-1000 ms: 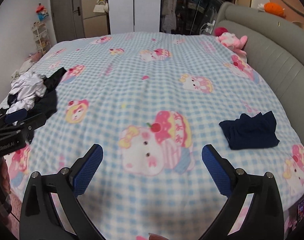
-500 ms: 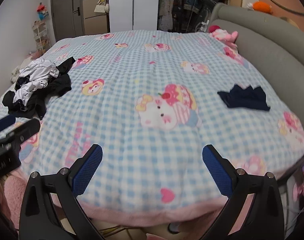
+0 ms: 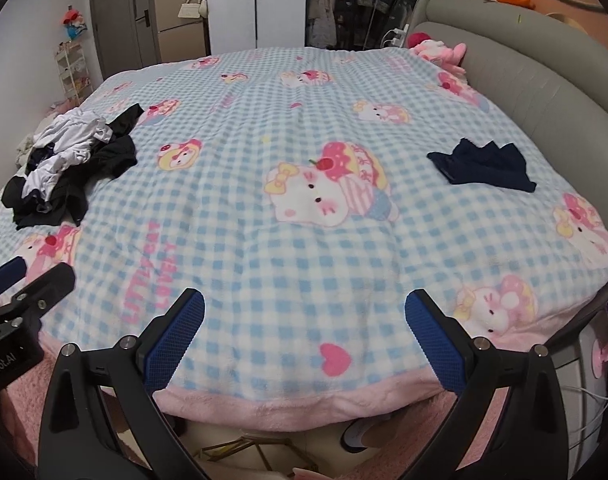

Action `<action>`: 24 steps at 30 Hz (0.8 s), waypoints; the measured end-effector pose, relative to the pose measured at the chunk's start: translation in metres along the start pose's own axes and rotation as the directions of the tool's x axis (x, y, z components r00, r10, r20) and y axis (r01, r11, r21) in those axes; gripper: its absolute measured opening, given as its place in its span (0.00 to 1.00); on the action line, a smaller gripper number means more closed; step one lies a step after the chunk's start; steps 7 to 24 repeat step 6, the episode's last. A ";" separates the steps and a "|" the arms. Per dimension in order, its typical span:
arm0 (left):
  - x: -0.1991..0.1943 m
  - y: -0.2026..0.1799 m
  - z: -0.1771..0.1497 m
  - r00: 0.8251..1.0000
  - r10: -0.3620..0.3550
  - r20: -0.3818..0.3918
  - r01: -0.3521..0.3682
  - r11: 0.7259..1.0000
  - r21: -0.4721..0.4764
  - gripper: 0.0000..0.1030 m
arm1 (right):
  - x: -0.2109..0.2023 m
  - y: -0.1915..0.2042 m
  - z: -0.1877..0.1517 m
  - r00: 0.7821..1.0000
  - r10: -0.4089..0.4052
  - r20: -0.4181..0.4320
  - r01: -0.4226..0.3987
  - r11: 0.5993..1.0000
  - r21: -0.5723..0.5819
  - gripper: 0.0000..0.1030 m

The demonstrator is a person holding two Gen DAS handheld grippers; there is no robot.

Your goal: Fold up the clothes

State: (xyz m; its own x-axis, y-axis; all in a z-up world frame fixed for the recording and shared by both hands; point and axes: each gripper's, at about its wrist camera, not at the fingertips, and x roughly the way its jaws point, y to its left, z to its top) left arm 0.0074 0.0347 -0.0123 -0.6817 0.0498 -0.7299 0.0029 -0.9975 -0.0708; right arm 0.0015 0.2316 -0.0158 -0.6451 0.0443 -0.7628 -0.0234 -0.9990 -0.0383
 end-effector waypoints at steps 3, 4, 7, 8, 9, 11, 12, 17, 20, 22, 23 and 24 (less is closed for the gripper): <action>-0.001 -0.001 0.001 1.000 -0.005 0.004 0.005 1.000 0.004 0.86 | 0.000 0.002 -0.001 1.000 0.007 -0.003 -0.007 1.000 -0.005 0.99; -0.002 -0.001 0.001 1.000 -0.006 0.006 0.006 1.000 0.004 0.86 | 0.000 0.001 -0.001 1.000 0.011 -0.005 -0.011 1.000 -0.005 0.99; -0.003 -0.001 0.001 1.000 -0.004 0.008 0.004 1.000 0.000 0.86 | 0.000 0.000 -0.001 1.000 0.017 -0.007 -0.017 1.000 0.003 0.99; -0.003 -0.001 0.001 1.000 -0.004 0.008 0.004 1.000 0.000 0.86 | 0.000 0.000 -0.001 1.000 0.017 -0.007 -0.017 1.000 0.003 0.99; -0.003 -0.001 0.001 1.000 -0.004 0.008 0.004 1.000 0.000 0.86 | 0.000 0.000 -0.001 1.000 0.017 -0.007 -0.017 1.000 0.003 0.99; -0.003 -0.001 0.001 1.000 -0.004 0.008 0.004 1.000 0.000 0.86 | 0.000 0.000 -0.001 1.000 0.017 -0.007 -0.017 1.000 0.003 0.99; -0.003 -0.001 0.001 1.000 -0.004 0.008 0.004 1.000 0.000 0.86 | 0.000 0.000 -0.001 1.000 0.017 -0.007 -0.017 1.000 0.003 0.99; -0.003 -0.001 0.001 1.000 -0.004 0.008 0.004 1.000 0.000 0.86 | 0.000 0.000 -0.001 1.000 0.017 -0.007 -0.017 1.000 0.003 0.99; -0.003 -0.001 0.001 1.000 -0.004 0.008 0.004 1.000 0.000 0.86 | 0.000 0.000 -0.001 1.000 0.017 -0.007 -0.017 1.000 0.003 0.99; -0.003 -0.001 0.001 1.000 -0.004 0.008 0.004 1.000 0.000 0.86 | 0.000 0.000 -0.001 1.000 0.017 -0.007 -0.017 1.000 0.003 0.99; -0.003 -0.001 0.001 1.000 -0.004 0.008 0.004 1.000 0.000 0.86 | 0.000 0.000 -0.001 1.000 0.017 -0.007 -0.017 1.000 0.003 0.99; -0.003 -0.001 0.001 1.000 -0.004 0.008 0.004 1.000 0.000 0.86 | 0.000 0.000 -0.001 1.000 0.017 -0.007 -0.017 1.000 0.003 0.99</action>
